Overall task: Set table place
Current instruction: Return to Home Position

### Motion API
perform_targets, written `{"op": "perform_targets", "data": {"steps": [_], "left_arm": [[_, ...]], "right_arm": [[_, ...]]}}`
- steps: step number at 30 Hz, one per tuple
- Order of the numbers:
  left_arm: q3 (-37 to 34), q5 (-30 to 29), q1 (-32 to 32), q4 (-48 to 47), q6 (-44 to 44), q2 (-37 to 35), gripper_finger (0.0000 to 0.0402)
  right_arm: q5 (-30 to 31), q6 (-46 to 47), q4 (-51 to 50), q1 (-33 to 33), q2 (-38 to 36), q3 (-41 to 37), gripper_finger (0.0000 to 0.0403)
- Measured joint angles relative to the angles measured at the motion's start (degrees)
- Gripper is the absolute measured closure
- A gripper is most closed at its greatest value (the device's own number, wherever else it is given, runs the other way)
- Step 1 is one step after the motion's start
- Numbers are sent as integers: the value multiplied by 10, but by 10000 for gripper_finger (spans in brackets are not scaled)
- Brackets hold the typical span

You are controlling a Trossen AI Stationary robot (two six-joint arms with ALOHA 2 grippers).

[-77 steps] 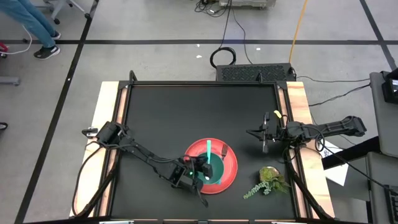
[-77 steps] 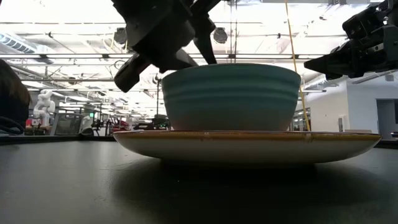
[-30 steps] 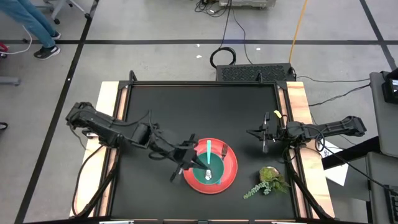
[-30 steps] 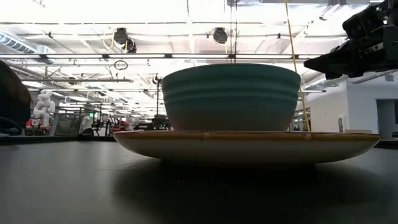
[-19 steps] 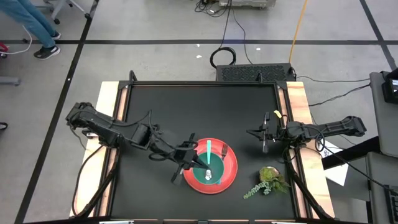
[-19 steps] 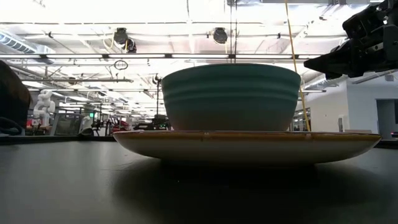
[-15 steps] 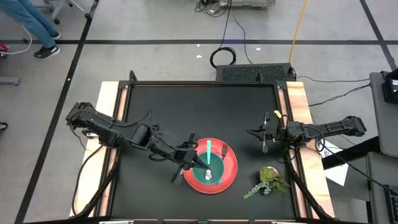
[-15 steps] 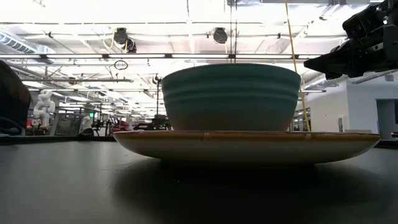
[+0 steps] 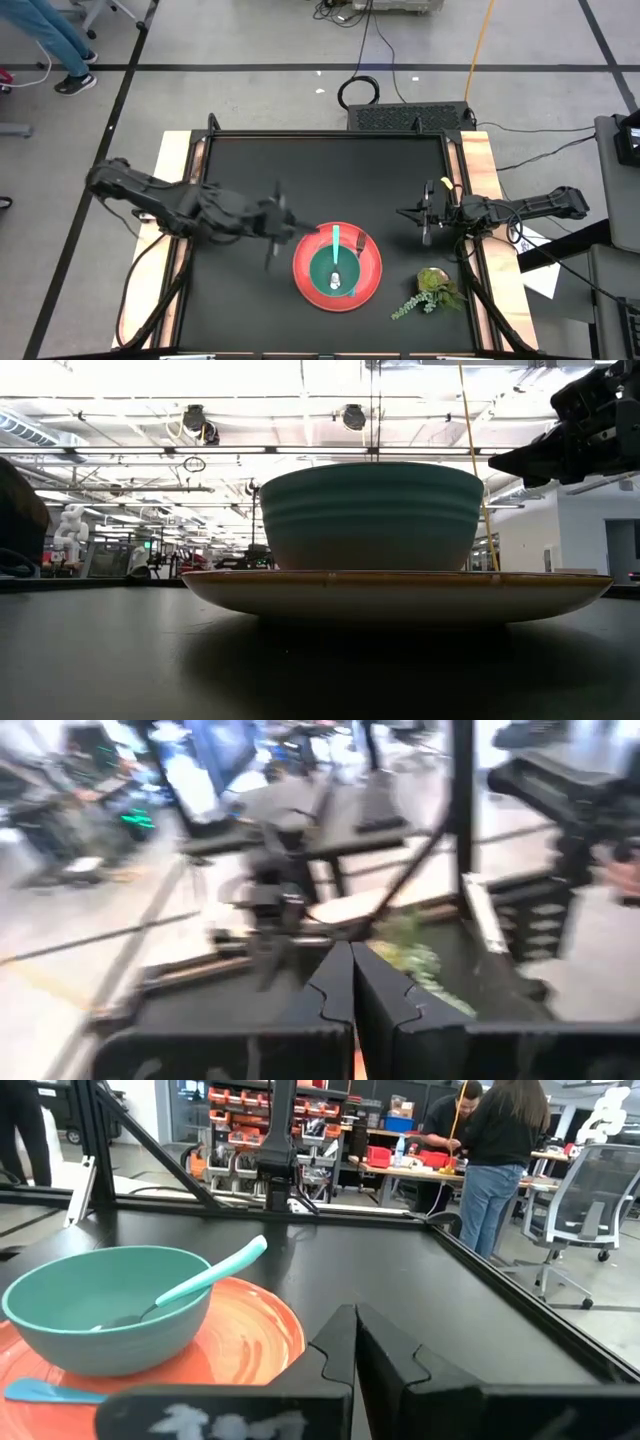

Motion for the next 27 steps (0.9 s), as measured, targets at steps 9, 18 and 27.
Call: {"op": "perform_targets", "data": {"steps": [9,18,27], "left_arm": [[-34,-85,35,-50,-9,-92,401],[-199,-37,111,6,-76,-209,401],[-403,36,148,178,-119,-346,401]], "right_arm": [[0,9,24,0,0,0,403],[0,11,24,0,0,0,403],[0,10,24,0,0,0,403]]}}
